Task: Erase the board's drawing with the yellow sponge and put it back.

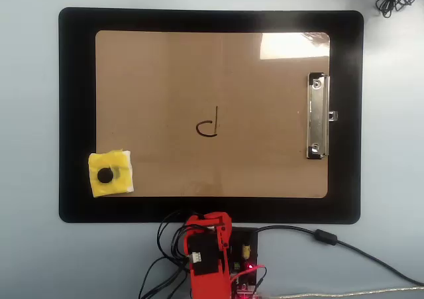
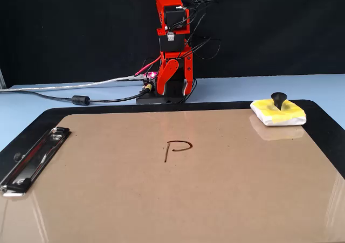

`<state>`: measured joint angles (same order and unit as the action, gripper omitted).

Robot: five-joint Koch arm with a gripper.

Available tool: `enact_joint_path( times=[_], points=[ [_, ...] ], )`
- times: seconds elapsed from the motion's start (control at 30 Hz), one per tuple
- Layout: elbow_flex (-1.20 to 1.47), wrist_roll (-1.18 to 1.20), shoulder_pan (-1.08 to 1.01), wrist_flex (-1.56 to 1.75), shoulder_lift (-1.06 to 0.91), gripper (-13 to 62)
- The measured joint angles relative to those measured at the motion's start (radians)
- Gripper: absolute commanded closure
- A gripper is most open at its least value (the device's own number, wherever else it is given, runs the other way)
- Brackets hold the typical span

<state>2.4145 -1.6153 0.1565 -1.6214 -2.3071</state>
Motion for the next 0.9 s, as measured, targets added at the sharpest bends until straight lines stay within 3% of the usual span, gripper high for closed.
enact_joint_path(
  times=[0.37,0.53,0.73,0.9],
  points=[
    [-0.005,0.000,0.000,0.000,0.000,14.9],
    [-0.354,-0.006,0.040,-0.038,0.012,15.7],
    [-0.454,-0.015,0.463,0.164,0.038,16.1],
    [-0.273,-0.087,0.747,0.730,0.057,16.3]
  ],
)
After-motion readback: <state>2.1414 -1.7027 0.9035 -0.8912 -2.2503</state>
